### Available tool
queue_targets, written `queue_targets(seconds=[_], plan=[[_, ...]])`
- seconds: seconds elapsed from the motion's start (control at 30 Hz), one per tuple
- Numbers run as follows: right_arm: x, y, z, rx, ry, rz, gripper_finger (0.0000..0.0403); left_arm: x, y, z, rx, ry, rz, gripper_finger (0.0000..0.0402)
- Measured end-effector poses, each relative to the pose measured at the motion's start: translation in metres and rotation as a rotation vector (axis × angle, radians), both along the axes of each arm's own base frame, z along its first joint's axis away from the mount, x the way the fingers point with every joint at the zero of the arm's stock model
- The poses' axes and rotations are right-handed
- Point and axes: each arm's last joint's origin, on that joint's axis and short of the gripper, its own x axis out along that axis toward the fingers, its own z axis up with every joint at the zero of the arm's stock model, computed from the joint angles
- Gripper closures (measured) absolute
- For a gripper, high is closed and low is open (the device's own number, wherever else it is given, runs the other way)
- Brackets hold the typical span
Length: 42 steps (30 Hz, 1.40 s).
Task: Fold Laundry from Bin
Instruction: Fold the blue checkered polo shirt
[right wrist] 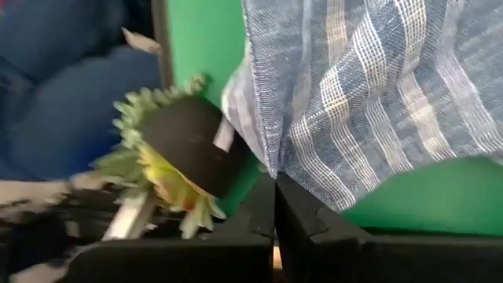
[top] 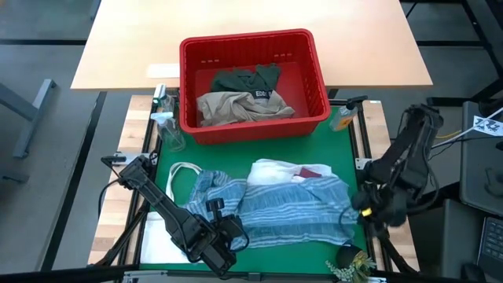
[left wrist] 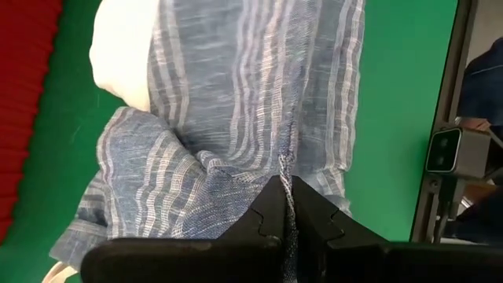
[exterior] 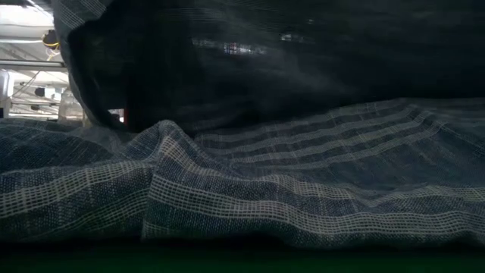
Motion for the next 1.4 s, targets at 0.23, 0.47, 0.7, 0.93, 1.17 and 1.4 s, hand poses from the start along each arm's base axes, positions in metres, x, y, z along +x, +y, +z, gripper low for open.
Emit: queue_targets(seconds=[0.23,0.47,0.7,0.93,1.17,1.4], plan=[[0.005,0.029,-0.028,-0.158,0.089,0.042,0.0402,0.001,-0.001,0.0,-0.026,-0.007,-0.004,0.0398],[0.008,0.037,-0.04,-0.21,0.138,0.052,0.0402,0.001,-0.005,-0.004,-0.07,0.035,-0.022,0.0376],[0.009,0.039,-0.039,-0.193,0.137,0.056,0.0402,0.008,-0.013,-0.023,-0.104,0.121,-0.038,0.036],[0.011,0.043,-0.038,-0.148,0.116,0.058,0.0394,0.012,-0.014,-0.031,-0.119,0.129,0.015,0.0326],[0.011,0.043,-0.038,-0.142,0.112,0.058,0.0312,0.012,-0.014,-0.031,-0.146,0.113,0.083,0.028],[0.011,0.043,-0.036,-0.075,0.244,0.104,0.0273,0.013,-0.013,-0.03,-0.138,0.101,0.08,0.0266]])
